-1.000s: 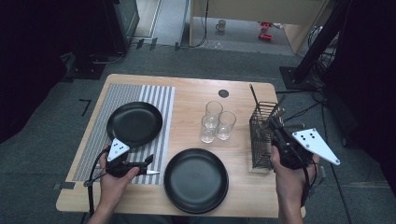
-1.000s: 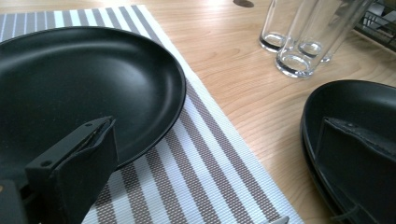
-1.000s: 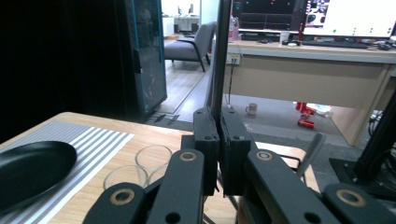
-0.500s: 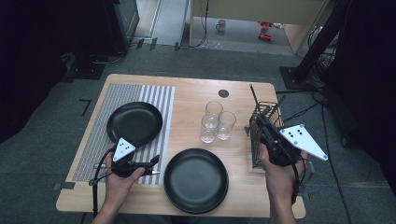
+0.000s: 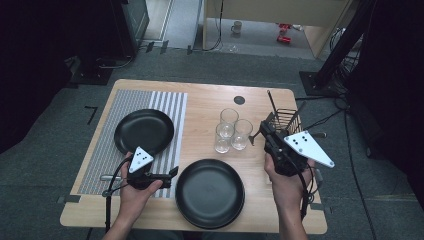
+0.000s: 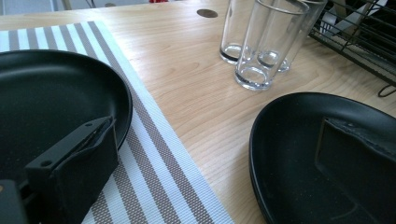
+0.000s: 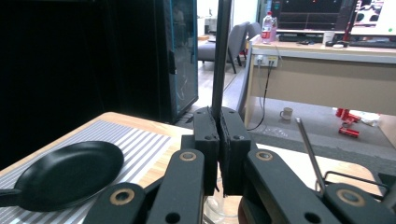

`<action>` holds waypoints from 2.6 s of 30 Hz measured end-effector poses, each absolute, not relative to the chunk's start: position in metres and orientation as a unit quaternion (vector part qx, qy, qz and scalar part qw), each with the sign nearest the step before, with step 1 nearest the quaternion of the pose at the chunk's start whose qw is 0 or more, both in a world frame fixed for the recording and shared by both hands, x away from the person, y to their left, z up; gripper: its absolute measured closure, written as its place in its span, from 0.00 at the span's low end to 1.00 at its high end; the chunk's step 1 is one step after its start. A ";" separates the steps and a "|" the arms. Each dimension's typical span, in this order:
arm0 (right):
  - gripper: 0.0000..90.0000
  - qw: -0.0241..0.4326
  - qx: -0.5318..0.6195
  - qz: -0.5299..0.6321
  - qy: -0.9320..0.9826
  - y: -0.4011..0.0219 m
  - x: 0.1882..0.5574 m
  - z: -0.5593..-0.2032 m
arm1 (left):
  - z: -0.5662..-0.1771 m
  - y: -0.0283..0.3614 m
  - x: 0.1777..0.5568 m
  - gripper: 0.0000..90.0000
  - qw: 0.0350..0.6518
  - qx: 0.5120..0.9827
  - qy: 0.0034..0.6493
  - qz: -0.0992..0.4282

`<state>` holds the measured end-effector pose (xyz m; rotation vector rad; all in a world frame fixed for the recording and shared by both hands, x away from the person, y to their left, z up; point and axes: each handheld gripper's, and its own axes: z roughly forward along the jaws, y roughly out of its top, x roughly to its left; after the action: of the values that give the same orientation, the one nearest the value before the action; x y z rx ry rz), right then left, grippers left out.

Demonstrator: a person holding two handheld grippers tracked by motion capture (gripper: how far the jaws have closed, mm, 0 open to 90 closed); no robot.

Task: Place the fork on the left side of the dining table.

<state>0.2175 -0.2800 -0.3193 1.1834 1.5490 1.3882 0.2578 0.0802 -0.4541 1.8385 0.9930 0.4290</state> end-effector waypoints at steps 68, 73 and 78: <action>0.98 0.295 0.408 0.578 0.643 -0.192 0.222 -0.335 | -0.428 -0.007 0.262 0.16 0.521 0.759 0.350 0.173; 0.98 0.292 0.409 0.580 0.641 -0.189 0.221 -0.336 | -0.427 -0.011 0.261 0.18 0.525 0.757 0.346 0.179; 0.98 0.289 0.409 0.580 0.642 -0.185 0.221 -0.340 | -0.427 -0.014 0.260 0.26 0.530 0.747 0.350 0.194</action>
<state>0.2207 -0.1853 -0.3396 1.0930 1.7148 1.5490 0.2596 -0.0143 -0.4269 1.7842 0.8363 0.4634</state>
